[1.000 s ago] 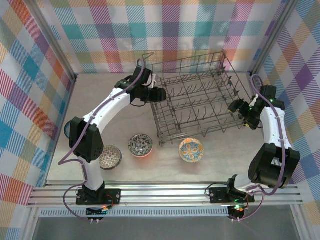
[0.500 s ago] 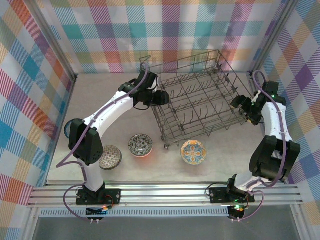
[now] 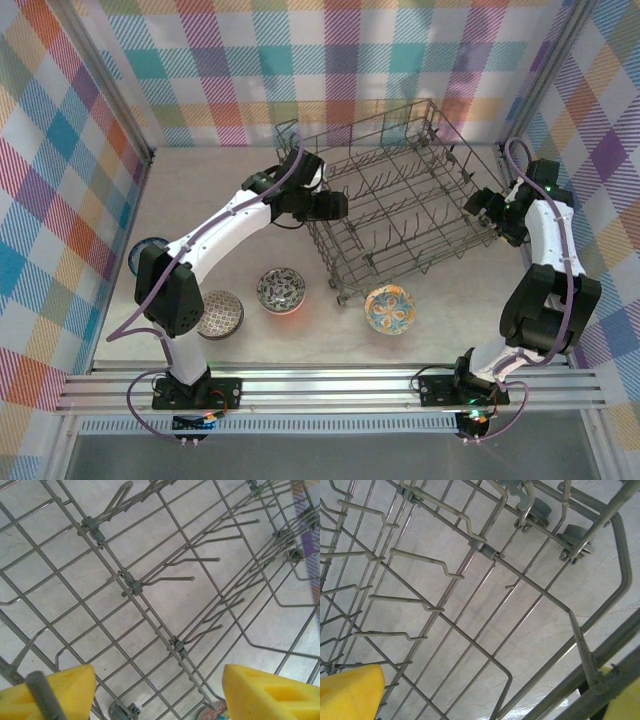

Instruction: Load the bowls into the dish rack

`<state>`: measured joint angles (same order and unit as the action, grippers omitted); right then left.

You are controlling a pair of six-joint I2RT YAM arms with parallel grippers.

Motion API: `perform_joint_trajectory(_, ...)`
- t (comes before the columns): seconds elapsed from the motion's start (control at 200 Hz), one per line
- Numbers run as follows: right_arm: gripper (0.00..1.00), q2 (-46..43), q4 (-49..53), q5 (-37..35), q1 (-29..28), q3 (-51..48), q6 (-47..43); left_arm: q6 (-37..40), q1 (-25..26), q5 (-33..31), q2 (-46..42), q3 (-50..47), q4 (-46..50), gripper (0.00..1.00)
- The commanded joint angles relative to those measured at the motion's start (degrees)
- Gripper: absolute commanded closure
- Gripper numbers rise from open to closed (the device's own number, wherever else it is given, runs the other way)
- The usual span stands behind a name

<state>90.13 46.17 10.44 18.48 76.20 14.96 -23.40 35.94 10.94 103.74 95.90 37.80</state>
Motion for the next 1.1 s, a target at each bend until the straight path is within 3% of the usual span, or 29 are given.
perform_joint_trajectory(0.0,0.01,-1.03,-1.89,0.24,0.06,2.37,-3.04,1.96,1.77,3.26,-1.35,3.15,4.12,0.25)
perform_joint_trajectory(0.22,0.01,-3.97,0.32,-1.46,0.15,1.09,-4.42,3.69,-1.24,2.84,-2.06,6.02,5.82,0.18)
perform_joint_trajectory(0.6,0.01,-7.95,-1.01,1.44,0.06,-5.34,-2.66,7.1,-7.55,3.45,2.37,11.24,8.47,0.18)
perform_joint_trajectory(1.095,0.01,-4.87,-3.27,4.15,-0.2,-3.38,-2.01,5.67,-7.04,7.75,4.52,8.59,6.52,0.42)
